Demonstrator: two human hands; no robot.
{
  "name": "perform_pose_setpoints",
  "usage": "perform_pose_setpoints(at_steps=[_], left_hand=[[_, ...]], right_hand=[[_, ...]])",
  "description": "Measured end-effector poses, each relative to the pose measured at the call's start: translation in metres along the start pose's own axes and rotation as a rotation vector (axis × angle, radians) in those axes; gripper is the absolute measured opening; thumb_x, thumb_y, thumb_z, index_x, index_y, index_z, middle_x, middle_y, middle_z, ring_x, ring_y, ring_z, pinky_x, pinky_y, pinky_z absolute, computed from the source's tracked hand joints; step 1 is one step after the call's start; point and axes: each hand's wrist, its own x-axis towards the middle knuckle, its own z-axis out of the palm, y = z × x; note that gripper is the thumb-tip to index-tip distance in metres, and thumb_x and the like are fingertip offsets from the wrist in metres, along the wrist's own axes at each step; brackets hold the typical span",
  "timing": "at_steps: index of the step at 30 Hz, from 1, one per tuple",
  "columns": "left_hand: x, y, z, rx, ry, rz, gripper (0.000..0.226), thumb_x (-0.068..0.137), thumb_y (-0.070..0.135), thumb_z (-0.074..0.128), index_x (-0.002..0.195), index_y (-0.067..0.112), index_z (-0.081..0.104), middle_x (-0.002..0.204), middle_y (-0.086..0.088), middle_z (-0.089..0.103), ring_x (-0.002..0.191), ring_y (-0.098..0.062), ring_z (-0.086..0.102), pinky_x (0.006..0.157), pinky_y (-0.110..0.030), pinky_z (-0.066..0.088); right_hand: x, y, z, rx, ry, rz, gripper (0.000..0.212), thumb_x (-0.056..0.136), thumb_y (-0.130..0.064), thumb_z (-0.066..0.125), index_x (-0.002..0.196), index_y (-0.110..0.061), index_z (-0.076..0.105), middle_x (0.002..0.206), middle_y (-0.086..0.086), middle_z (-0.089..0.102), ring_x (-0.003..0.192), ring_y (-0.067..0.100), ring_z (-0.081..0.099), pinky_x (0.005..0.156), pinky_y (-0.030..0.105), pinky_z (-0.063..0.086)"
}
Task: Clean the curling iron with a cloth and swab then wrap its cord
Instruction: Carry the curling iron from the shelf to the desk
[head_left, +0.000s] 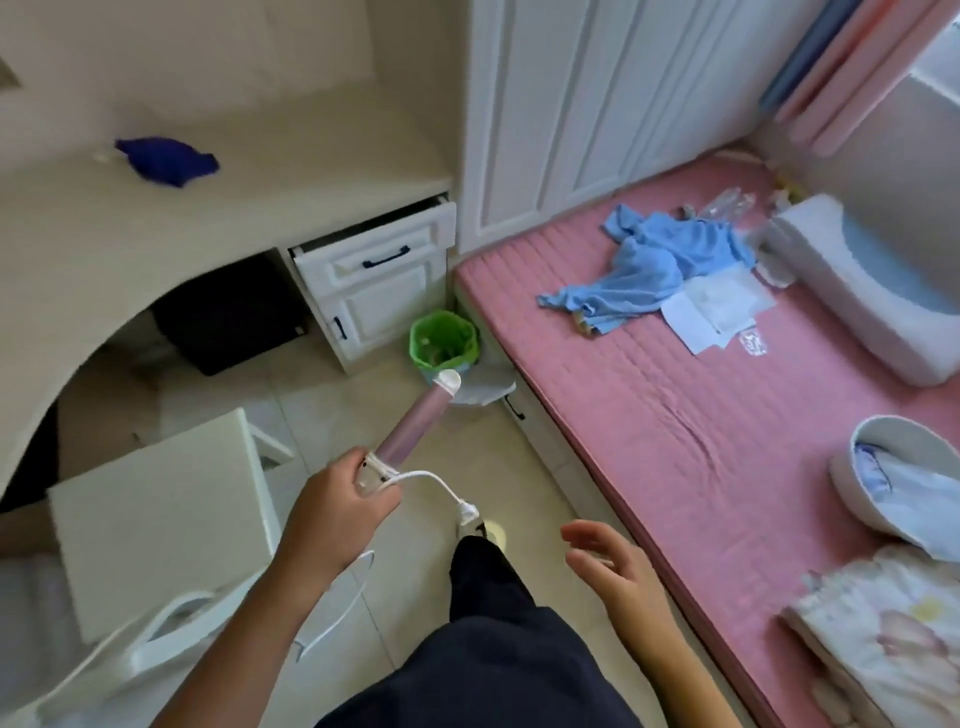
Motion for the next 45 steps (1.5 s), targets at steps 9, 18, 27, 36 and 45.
perform_pose_setpoints(at_steps=[9,18,27,36,45], left_hand=[[0.117,0.039,-0.065,-0.124,0.187,-0.119,0.017,0.081,0.045,0.067,0.087,0.031,0.060,0.065,0.009,0.062,0.051,-0.007,0.053,0.050,-0.032,0.040],[0.184,0.008,-0.140,-0.216,0.359,-0.265,0.018,0.085,0.036,0.069,0.080,0.023,0.058,0.058,0.005,0.055,0.046,-0.006,0.045,0.049,-0.029,0.036],[0.276,-0.044,-0.246,-0.304,0.401,-0.335,0.017,0.078,0.036,0.066,0.081,0.022,0.058,0.063,-0.002,0.061,0.045,-0.007,0.048,0.049,-0.028,0.036],[0.382,-0.076,-0.330,-0.300,0.429,-0.334,0.021,0.071,0.045,0.060,0.085,0.030,0.058,0.065,0.010,0.063,0.050,-0.008,0.052,0.052,-0.032,0.042],[0.485,-0.084,-0.404,-0.218,0.443,-0.348,0.021,0.072,0.045,0.062,0.081,0.026,0.059,0.072,0.013,0.066,0.060,-0.011,0.061,0.051,-0.030,0.045]], right_hand=[[0.182,-0.115,0.022,0.049,-0.227,-0.112,0.026,0.087,-0.023,0.067,0.105,-0.039,0.076,0.109,-0.008,0.076,0.103,0.010,0.070,0.085,0.019,0.053],[0.302,-0.212,0.092,-0.086,-0.412,-0.149,0.026,0.082,-0.027,0.064,0.101,-0.037,0.077,0.108,-0.010,0.078,0.103,0.006,0.070,0.083,0.015,0.053],[0.386,-0.332,0.234,-0.077,-0.518,-0.225,0.027,0.083,-0.022,0.066,0.105,-0.032,0.079,0.106,-0.010,0.077,0.104,0.007,0.070,0.084,0.013,0.051],[0.461,-0.401,0.305,-0.088,-0.469,-0.199,0.025,0.082,-0.016,0.070,0.106,-0.016,0.078,0.104,0.001,0.078,0.100,0.017,0.073,0.084,0.023,0.054],[0.562,-0.443,0.356,-0.097,-0.525,-0.149,0.033,0.092,0.009,0.062,0.108,-0.015,0.076,0.104,0.002,0.080,0.101,0.020,0.073,0.083,0.020,0.055]])
